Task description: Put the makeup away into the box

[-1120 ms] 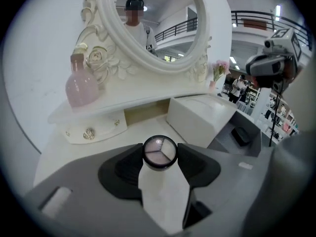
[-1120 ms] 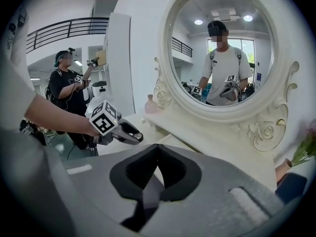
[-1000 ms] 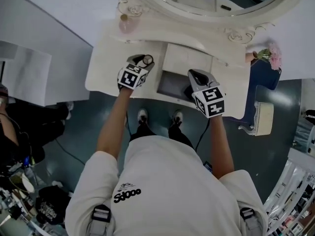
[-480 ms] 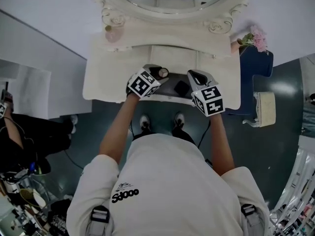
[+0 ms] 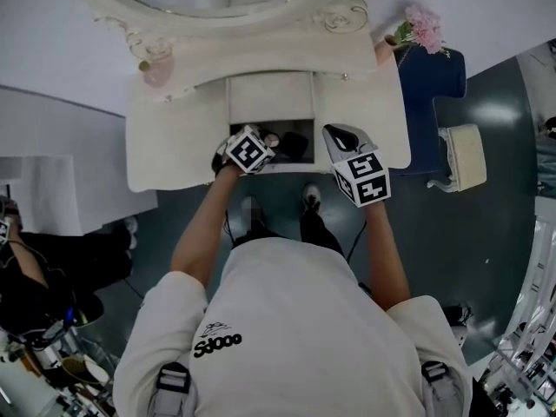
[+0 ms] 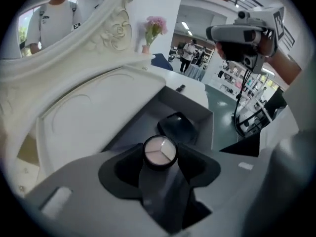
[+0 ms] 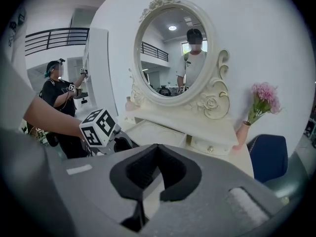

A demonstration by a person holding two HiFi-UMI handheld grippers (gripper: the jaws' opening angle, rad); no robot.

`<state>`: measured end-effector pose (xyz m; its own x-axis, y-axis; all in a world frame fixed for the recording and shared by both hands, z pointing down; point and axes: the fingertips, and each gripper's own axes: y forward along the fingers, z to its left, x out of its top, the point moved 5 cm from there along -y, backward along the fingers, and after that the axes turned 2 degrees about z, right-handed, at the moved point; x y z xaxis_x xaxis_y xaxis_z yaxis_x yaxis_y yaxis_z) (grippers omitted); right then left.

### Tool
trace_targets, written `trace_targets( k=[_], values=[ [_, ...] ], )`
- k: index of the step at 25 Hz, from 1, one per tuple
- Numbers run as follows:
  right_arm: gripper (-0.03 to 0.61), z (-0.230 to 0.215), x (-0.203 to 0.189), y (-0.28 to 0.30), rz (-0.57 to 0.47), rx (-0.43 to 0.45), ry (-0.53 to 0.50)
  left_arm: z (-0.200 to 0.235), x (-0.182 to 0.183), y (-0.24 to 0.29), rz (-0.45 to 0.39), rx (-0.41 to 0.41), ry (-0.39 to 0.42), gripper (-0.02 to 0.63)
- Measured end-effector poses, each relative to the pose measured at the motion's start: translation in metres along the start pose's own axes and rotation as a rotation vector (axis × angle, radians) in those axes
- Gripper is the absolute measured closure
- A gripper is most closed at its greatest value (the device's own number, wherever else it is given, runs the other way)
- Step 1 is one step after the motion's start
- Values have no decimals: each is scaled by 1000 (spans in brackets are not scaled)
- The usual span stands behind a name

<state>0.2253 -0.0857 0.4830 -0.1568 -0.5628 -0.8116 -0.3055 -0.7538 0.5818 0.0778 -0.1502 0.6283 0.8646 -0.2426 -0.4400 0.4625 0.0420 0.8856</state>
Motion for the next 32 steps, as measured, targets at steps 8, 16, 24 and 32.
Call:
trace_targets(
  k=[8,16,24,32],
  values=[
    [575,-20,-21,-8,3,-18,59,6,6,20,58,-17,-8,374],
    [575,-20,-12,-1,-3,-3,38,9,7,15,9,-1,-54,357],
    [575,-16,28,8,-51,-1,-41,26,13,-49,-150,94,-102,450],
    [575,6,81,20,-116,18,-136,53,12,-154,-420,268,-175,578]
  ],
)
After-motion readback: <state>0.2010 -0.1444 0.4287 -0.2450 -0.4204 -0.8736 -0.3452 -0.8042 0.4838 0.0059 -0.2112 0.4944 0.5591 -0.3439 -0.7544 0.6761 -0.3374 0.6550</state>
